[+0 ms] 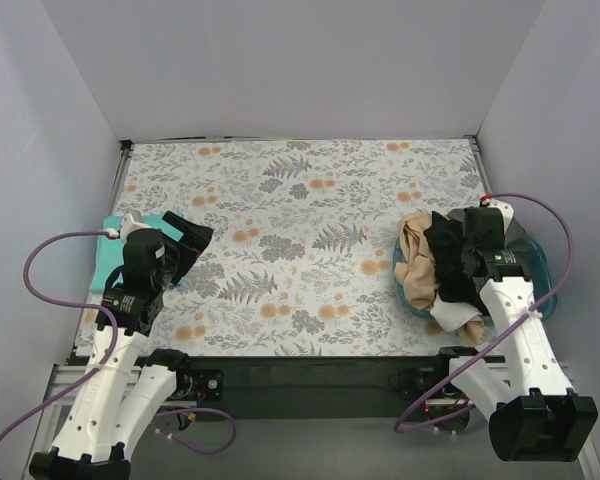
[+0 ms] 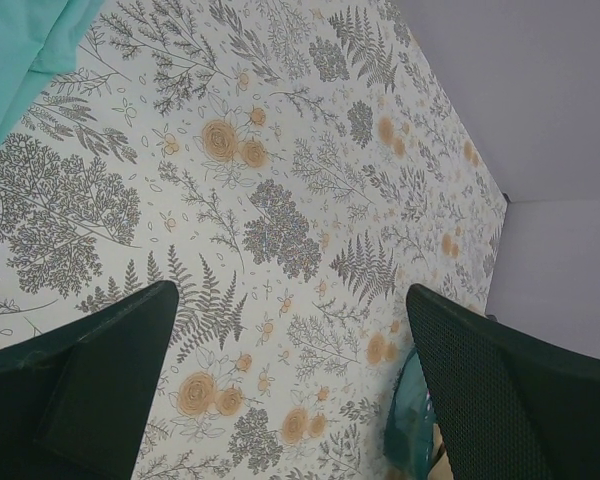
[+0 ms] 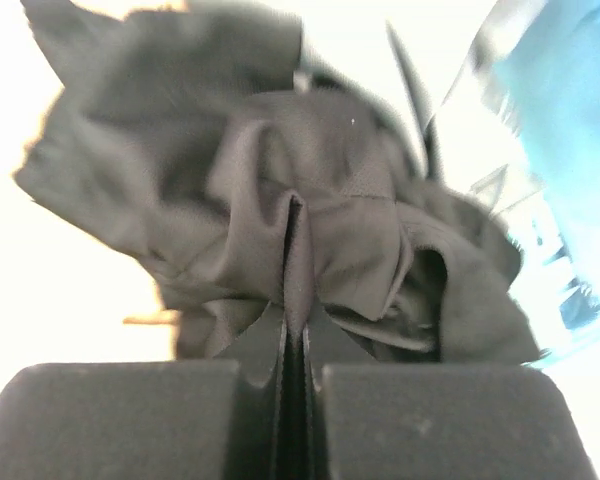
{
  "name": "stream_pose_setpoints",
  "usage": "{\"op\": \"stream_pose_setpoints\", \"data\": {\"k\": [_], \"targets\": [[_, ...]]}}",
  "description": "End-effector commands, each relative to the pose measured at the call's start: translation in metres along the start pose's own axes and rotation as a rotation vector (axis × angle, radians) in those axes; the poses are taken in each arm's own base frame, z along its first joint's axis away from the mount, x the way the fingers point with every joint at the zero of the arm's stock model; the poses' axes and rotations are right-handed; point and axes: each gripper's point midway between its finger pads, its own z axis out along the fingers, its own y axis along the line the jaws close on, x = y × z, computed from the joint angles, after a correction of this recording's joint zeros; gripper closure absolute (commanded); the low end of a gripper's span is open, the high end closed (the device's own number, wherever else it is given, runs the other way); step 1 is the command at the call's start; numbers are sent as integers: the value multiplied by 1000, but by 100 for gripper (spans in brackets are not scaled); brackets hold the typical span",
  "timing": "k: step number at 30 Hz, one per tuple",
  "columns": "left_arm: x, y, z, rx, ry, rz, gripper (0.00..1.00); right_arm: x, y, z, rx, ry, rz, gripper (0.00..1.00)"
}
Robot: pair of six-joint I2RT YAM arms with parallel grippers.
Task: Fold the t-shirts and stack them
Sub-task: Grab the tshirt from the pile, then move the tshirt to the center of the board
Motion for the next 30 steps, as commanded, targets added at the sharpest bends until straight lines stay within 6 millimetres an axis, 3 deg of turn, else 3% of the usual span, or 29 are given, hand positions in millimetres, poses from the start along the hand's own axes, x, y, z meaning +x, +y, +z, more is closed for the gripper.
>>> {"op": "stream_pose_setpoints", "data": {"k": [1, 2, 3, 5, 6, 8, 9, 10, 12, 13, 14, 16, 17, 20, 23, 24, 27, 29, 30], "targets": [[1, 0, -2, 5, 5, -2, 2, -79, 0, -48, -45, -236, 99, 99], [0, -1, -2, 7, 3, -1, 2, -94, 1, -61, -66, -280, 103, 99], [1, 0, -2, 6, 4, -2, 2, -129, 1, -93, -107, -384, 132, 99], [1, 0, -2, 6, 6, -2, 2, -162, 5, -130, -183, -484, 135, 99], [1, 0, -2, 6, 6, -2, 2, -191, 5, -165, -231, -586, 125, 99], [1, -1, -2, 8, 8, -5, 2, -218, 20, -196, -340, -654, 84, 99], [1, -1, -2, 8, 10, -5, 2, -243, 19, -236, -393, -756, 71, 99], [2, -2, -2, 11, 15, -4, 2, -256, 32, -239, -438, -763, 39, 99], [3, -3, -2, 16, 22, -4, 2, -273, 60, -269, -614, -808, -33, 99], [4, -5, -2, 22, 28, -4, 2, -292, 74, -283, -685, -840, -58, 99], [4, -5, -2, 24, 29, -1, 2, -292, 96, -299, -824, -841, -122, 99], [5, -5, -2, 22, 34, 0, 2, -309, 124, -307, -966, -836, -155, 99], [6, -5, -1, 21, 40, 0, 2, -305, 140, -312, -1062, -812, -197, 99], [10, -6, -2, 29, 61, 5, 2, -309, 177, -300, -1153, -765, -217, 99], [10, -1, -2, 9, 61, 9, 2, -292, 224, -291, -1192, -736, -286, 99], [11, 1, -2, -1, 63, 9, 2, -276, 249, -295, -1241, -705, -326, 99], [11, 5, -2, -21, 63, 7, 2, -238, 292, -292, -1327, -618, -409, 99], [13, 9, -3, -39, 68, 8, 2, -207, 312, -277, -1350, -549, -473, 99], [13, 11, -3, -47, 68, 2, 2, -187, 322, -279, -1379, -517, -507, 99]]}}
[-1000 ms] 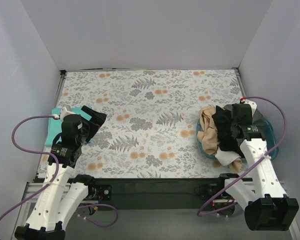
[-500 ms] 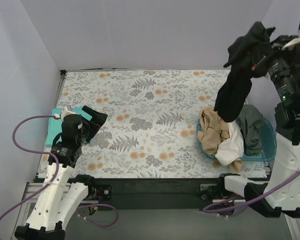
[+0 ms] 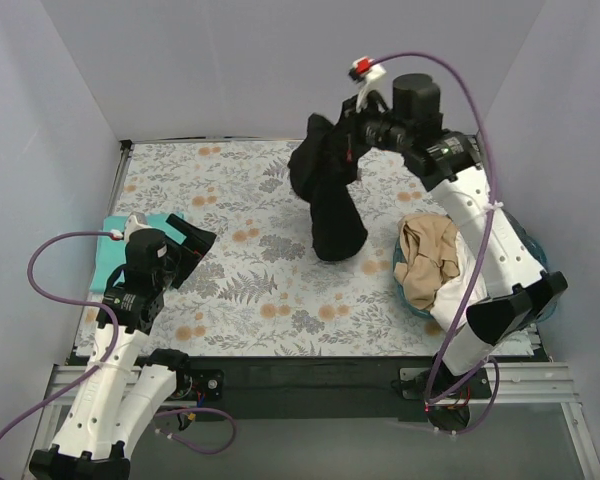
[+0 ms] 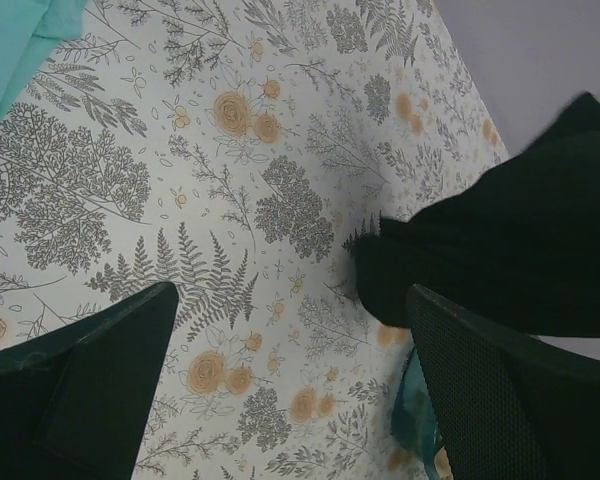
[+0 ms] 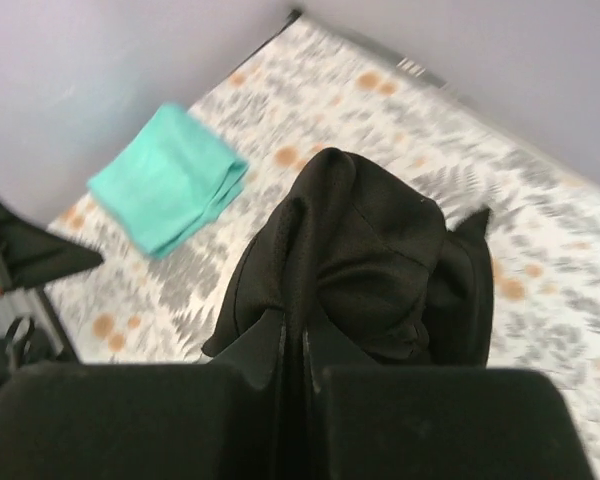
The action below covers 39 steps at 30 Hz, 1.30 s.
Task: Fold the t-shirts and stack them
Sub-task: Move the tshirt to the center of the board, then flatten the tshirt out
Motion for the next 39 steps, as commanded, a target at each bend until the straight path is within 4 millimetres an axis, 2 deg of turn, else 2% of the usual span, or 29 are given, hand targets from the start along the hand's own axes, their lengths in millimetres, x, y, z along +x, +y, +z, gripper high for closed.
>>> {"op": "stream_pose_setpoints", "data": {"k": [1, 2, 3, 5, 6, 8, 9, 10, 11, 12, 13, 14, 15, 16, 17, 19, 20, 21, 22, 23, 24, 25, 26, 27, 28, 29, 31, 32, 39], "targets": [[3, 9, -3, -42, 14, -4, 2, 2, 54, -5, -146, -34, -114, 99], [4, 10, -3, -45, 18, -6, 2, 15, 58, -1, -164, -9, -118, 99], [6, 12, -2, -47, 23, -8, 2, 47, 60, 4, -188, 50, -106, 99], [8, 16, -1, -63, 30, -14, 2, 85, 58, 4, -210, 115, -72, 99], [9, 17, 0, -70, 30, -19, 2, 121, 51, 2, -195, 161, -59, 99], [13, 19, 3, -72, 47, -29, 2, 165, 19, -1, -33, 225, -41, 97], [14, 18, 4, -66, 53, -29, 2, 177, 5, -11, 56, 232, -37, 96], [18, 17, 5, -60, 69, -31, 2, 223, -31, -22, 253, 314, 1, 87], [20, 18, 7, -63, 76, -32, 2, 237, -43, -32, 334, 334, 14, 82], [21, 18, 9, -61, 78, -34, 2, 245, -45, -44, 366, 335, 8, 70], [24, 18, 13, -61, 93, -34, 2, 263, -44, -50, 353, 358, 7, 2], [27, 20, 15, -63, 105, -38, 2, 265, -39, -53, 330, 350, 8, 2], [28, 18, 19, -52, 110, -38, 2, 254, -31, -58, 302, 304, -4, 2], [31, 22, 24, -67, 120, -39, 2, 252, -21, -59, 258, 281, 9, 2], [41, 18, 26, -42, 176, -44, 2, 238, -12, -63, 228, 223, -2, 2], [51, 25, 35, -51, 208, -40, 2, 233, -1, -66, 192, 181, -6, 2], [60, 31, 42, -80, 250, -41, 2, 238, 3, -67, 188, 177, 7, 2], [66, 38, 46, -97, 271, -34, 2, 243, 14, -67, 156, 182, 2, 2], [73, 43, 50, -114, 299, -32, 2, 249, 14, -67, 180, 193, 6, 2], [81, 50, 55, -145, 338, -27, 2, 266, 25, -64, 167, 230, 8, 2], [87, 53, 58, -149, 365, -24, 2, 275, 29, -62, 173, 252, 7, 2], [95, 59, 61, -167, 388, -15, 2, 282, 24, -60, 235, 262, 1, 2], [100, 62, 63, -180, 404, -11, 2, 299, 36, -55, 228, 310, -14, 2], [106, 66, 69, -201, 419, -3, 2, 309, 38, -53, 248, 331, -6, 2], [115, 67, 70, -205, 442, 13, 2, 314, 33, -52, 307, 336, -18, 2], [120, 68, 72, -212, 455, 22, 2, 329, 40, -48, 312, 376, -34, 2], [131, 68, 78, -232, 478, 57, 2, 334, 37, -45, 380, 380, -35, 4], [134, 70, 79, -245, 483, 66, 2, 343, 39, -44, 395, 404, -51, 5], [152, 77, 94, -315, 518, 129, 5, 338, 19, -57, 577, 357, -20, 6]]}}
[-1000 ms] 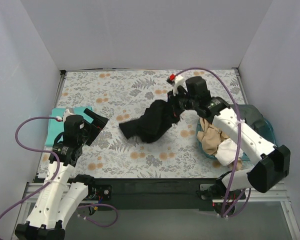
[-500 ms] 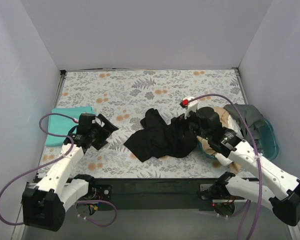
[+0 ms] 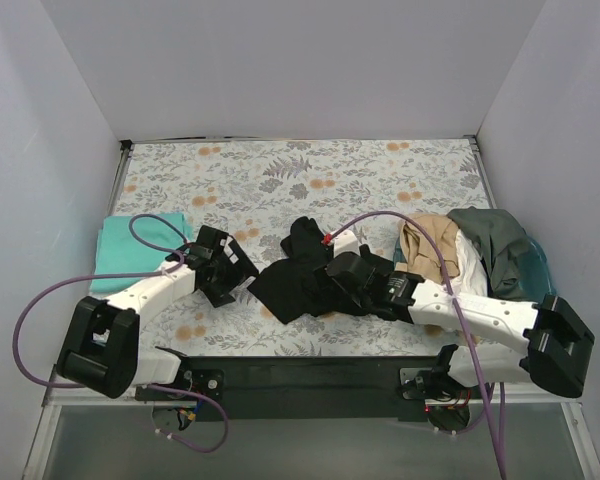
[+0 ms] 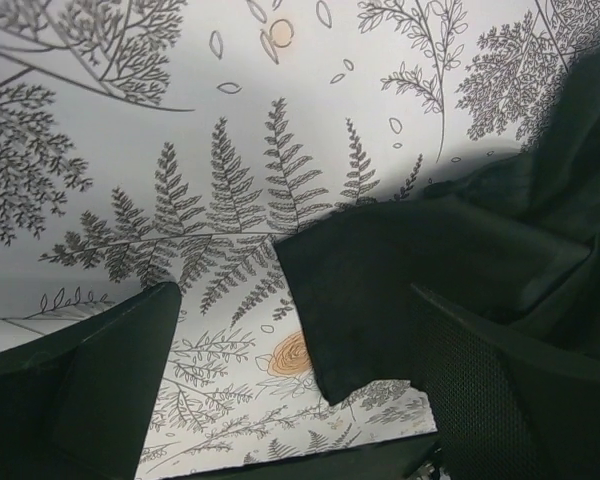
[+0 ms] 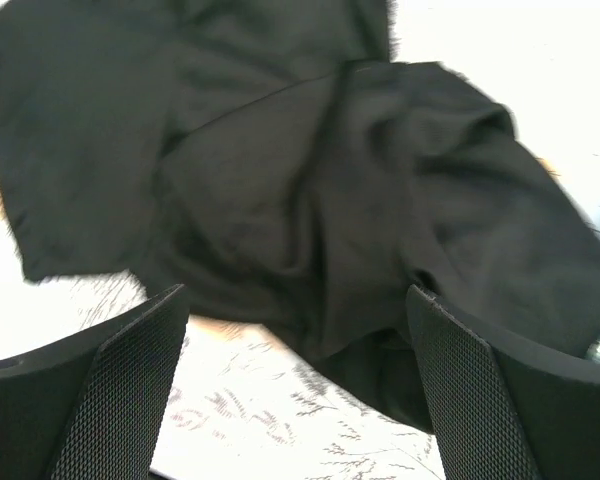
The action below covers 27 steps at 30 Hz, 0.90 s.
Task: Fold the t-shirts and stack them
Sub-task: Flatten the tshirt out
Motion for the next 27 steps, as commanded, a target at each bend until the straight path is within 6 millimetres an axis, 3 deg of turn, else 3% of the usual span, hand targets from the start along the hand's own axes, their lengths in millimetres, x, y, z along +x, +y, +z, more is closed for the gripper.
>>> {"op": "stream_pose_setpoints", "data": {"k": [1, 7, 11, 14, 15, 17, 19, 24, 27], "targets": [[-4, -7, 8, -19, -21, 33, 7, -18, -23, -9, 126, -96, 112, 6], [11, -21, 25, -29, 24, 98, 12, -12, -33, -19, 137, -129, 162, 6], [23, -30, 38, -50, 56, 151, 21, -5, -37, -20, 138, -131, 172, 6], [30, -31, 49, -83, 74, 174, 44, -2, -38, -20, 143, -128, 171, 6], [34, -28, 54, -98, 89, 179, 61, 0, -39, -20, 143, -120, 164, 6], [32, -29, 56, -104, 85, 178, 84, 2, -41, -19, 155, -115, 158, 6], [29, -28, 56, -113, 68, 179, 100, 1, -44, -19, 170, -119, 147, 6], [16, -36, 39, -72, -13, 175, 100, -2, -46, -14, 203, -109, 112, 8], [6, -38, 18, -35, -90, 157, 100, -9, -40, -9, 200, -95, 98, 12]]}}
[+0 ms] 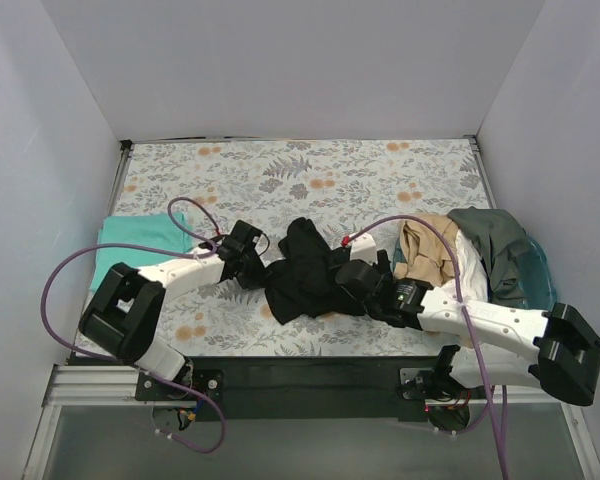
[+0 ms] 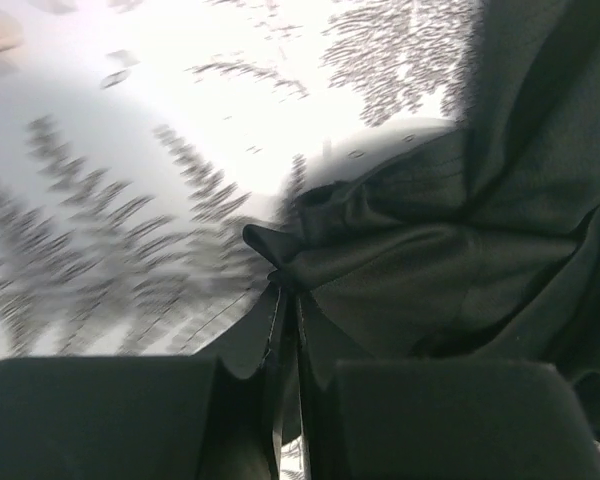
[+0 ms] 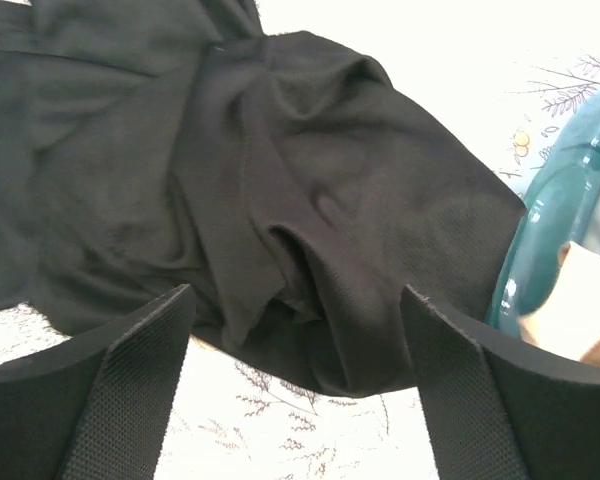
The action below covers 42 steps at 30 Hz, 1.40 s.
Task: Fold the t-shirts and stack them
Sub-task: Flatten the tshirt out
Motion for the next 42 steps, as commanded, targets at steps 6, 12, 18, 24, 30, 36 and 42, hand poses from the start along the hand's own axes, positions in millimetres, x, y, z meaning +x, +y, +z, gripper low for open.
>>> {"op": "stream_pose_setpoints", "data": {"k": [6, 12, 18, 24, 30, 36, 42], "targets": [[-21, 23, -55, -10, -205, -45, 100, -30, 39, 17, -50, 15, -7, 18], [-18, 25, -64, -7, -199, -48, 100, -25, 72, 41, -115, 66, -55, 32], [-25, 33, -74, -50, -238, -56, 100, -30, 59, 45, -54, 43, -46, 98], [-55, 23, -117, -54, -372, -74, 100, -77, 31, 4, -46, -116, -12, 99], [-90, -39, -215, 249, -542, -74, 100, -164, -2, -82, -122, -410, 85, 99], [-115, -63, -335, 488, -757, -104, 100, -232, -34, -181, -251, -688, 132, 99], [-121, -65, -403, 610, -872, -119, 100, -270, -41, -252, -404, -854, 113, 99]]}}
